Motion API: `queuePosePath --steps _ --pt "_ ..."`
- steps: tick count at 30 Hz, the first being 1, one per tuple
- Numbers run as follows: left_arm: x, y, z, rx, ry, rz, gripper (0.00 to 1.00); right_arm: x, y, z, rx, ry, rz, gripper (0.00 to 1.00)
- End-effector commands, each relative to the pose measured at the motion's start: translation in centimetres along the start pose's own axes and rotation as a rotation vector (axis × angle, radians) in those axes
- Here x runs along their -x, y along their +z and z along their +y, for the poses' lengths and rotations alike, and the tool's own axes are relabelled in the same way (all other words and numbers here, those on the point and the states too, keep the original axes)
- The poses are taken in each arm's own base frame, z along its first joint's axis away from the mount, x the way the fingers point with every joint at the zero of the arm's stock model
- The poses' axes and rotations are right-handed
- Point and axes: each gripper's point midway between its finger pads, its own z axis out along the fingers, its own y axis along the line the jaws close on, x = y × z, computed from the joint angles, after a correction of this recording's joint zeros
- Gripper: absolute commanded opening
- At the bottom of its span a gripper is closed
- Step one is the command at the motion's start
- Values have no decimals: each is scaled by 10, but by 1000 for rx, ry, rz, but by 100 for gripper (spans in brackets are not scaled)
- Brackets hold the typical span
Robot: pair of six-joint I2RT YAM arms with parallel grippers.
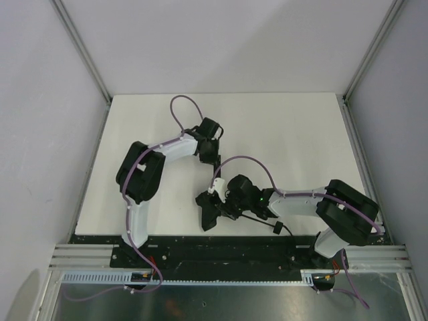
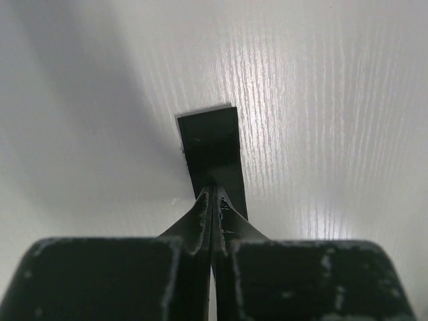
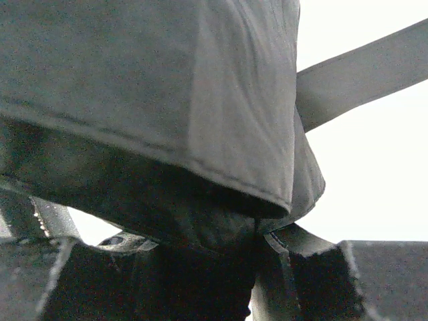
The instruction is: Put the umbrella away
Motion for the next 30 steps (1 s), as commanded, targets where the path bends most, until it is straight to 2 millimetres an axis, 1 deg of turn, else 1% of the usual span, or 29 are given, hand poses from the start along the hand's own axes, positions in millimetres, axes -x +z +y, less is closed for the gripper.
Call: queuePosePath --steps 1,3,5,6,7,8,9,10,11,13,15,17,22,26,30 --pt "50 -61 -21 -142 -7 -139 0 -10 3 -16 -71 -15 47 0" --pt "60 -93 -34 -246 -12 -186 0 -6 2 -19 -75 -13 35 0" --pt "60 -117 -41 -331 -14 -200 0 -1 1 -21 -63 -5 20 0" --pt "56 -126 -41 -372 -35 -189 3 1 0 -21 -57 1 12 0" --pt "52 -136 -37 -405 -68 -180 15 2 -1 -21 -51 2 6 0" --pt "46 -144 -33 -437 -102 -171 32 3 -1 -21 -51 1 2 0" --pt "39 -151 -29 -481 -128 -164 44 3 0 -23 -56 -1 3 0" --pt "32 -158 -28 -522 -147 -161 52 2 1 -25 -67 -5 6 0" --pt "21 -163 -29 -563 -161 -140 56 1 2 -27 -77 -13 8 0" --pt "-1 -168 -37 -645 -185 -82 60 0 5 -32 -106 -33 10 0" --pt "-18 -168 -47 -715 -222 -25 59 2 8 -37 -135 -55 5 0" --pt "-29 -164 -54 -750 -242 8 53 4 11 -42 -156 -75 -4 0" --pt "-53 -144 -69 -762 -222 73 29 5 17 -45 -170 -102 5 0" --pt "-81 -129 -68 -750 -224 111 13 4 19 -47 -172 -107 16 0" --pt "-109 -122 -61 -750 -247 120 7 3 20 -47 -168 -109 24 0"
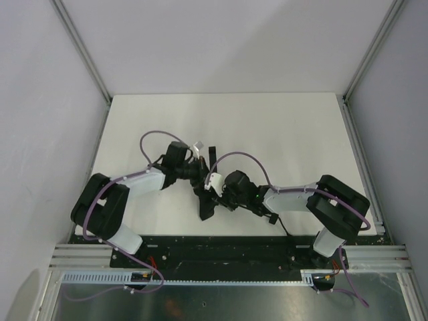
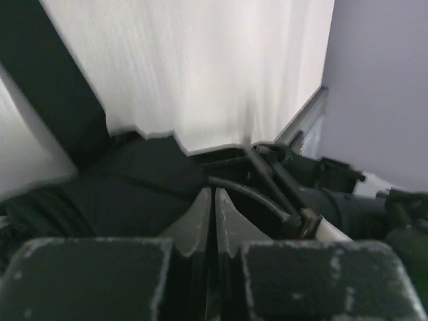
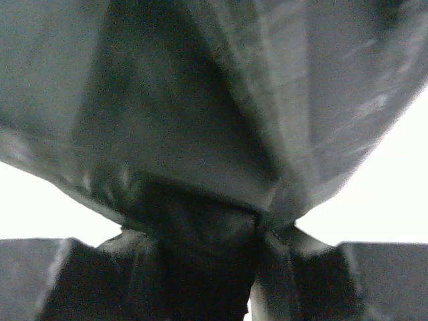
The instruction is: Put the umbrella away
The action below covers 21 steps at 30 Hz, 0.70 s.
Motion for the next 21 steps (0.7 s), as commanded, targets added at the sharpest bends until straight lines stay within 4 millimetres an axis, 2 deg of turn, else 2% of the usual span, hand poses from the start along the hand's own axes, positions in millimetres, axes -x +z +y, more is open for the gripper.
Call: queuePosePath --steps 1,5,9,12,14,21 --pt "-41 1 4 -48 -14 56 7 -18 6 -9 -38 -11 75 0" --pt "-60 7 33 20 -48 55 5 -18 6 -8 -38 -11 78 0" --pt "-68 10 60 90 -76 31 4 -20 5 -4 -28 -3 85 0" --pt "-74 10 79 146 -88 15 3 -18 2 -1 -8 19 80 4" --pt "-78 10 90 174 -91 9 3 -15 -2 1 13 44 73 10" --pt "-88 15 121 232 -109 33 1 -15 -19 7 116 153 80 44"
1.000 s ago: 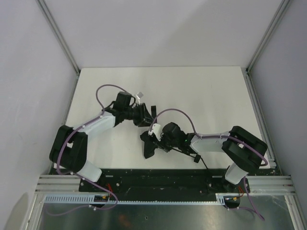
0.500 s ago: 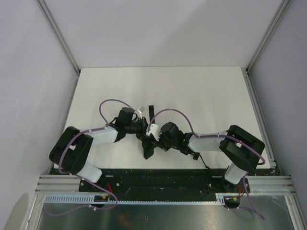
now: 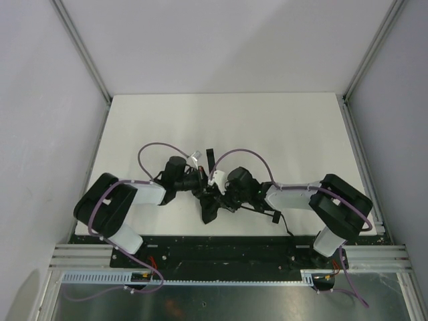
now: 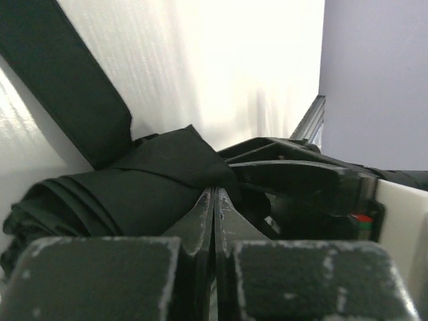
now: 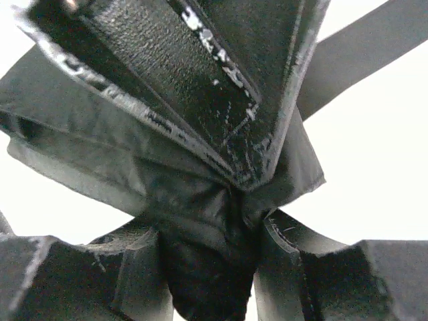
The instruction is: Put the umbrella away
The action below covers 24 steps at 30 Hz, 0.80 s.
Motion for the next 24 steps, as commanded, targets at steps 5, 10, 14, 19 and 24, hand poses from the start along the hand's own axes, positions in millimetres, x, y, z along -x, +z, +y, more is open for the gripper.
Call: queuePosePath --steps 5,10,14,19,24 --pt "-59 -6 95 275 -106 117 1 -8 -16 5 107 154 32 45" --pt "-68 -11 89 234 -99 118 2 -11 -8 9 137 208 34 40" --pt "-71 -18 90 243 -78 92 5 -14 -11 12 160 283 49 55" --pt "-71 -21 94 259 -50 69 6 4 -43 24 227 374 6 71" --pt "-68 -20 93 258 -24 43 6 30 -72 25 301 472 -84 76"
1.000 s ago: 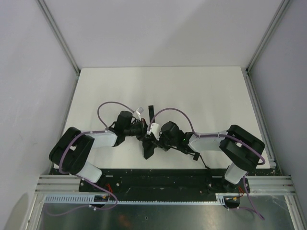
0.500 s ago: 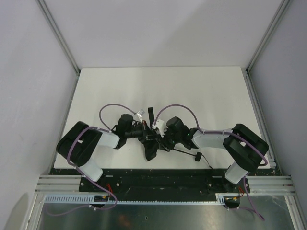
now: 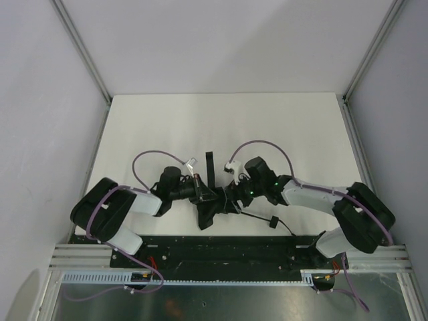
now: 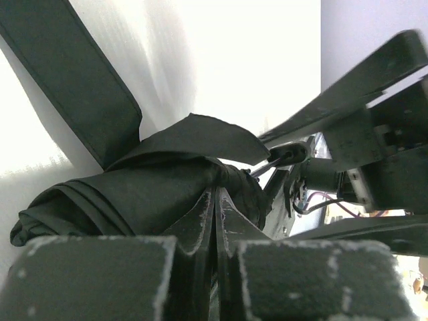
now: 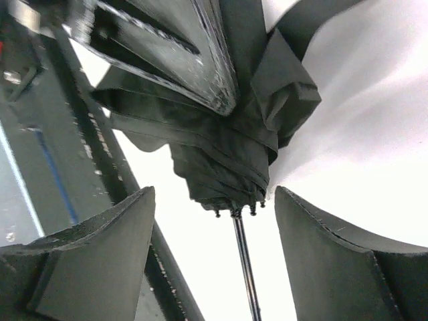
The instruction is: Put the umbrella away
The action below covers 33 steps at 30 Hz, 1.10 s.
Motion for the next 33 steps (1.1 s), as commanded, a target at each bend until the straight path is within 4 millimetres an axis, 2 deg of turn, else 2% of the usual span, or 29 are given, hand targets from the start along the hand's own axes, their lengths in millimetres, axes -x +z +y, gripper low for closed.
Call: queuePosePath --steps 1,4,8,13,16,21,24,28,31,33 --pt "-52 -18 75 290 -61 101 6 31 -25 22 111 111 -102 77" --pt "-54 -19 75 290 -57 97 5 51 -29 22 146 157 -169 78" --pt "-56 -20 76 291 -56 91 5 53 -10 18 118 152 -159 80" --pt "-56 -23 76 289 -53 74 5 55 13 9 44 133 -179 92" --pt "-57 -23 74 284 -56 71 5 47 28 5 1 119 -164 94" --pt "-58 -23 73 276 -57 67 5 23 50 0 -76 -7 -96 90" --pt "-59 -24 74 279 -57 62 5 23 55 3 -69 -42 -98 90" --pt "-60 -25 75 282 -61 57 5 22 60 7 -37 -58 -88 95" --pt "-60 -25 75 278 -64 55 5 11 69 4 -78 -87 -49 90" --pt "-59 -25 74 275 -64 52 5 -2 76 0 -127 -131 -14 82"
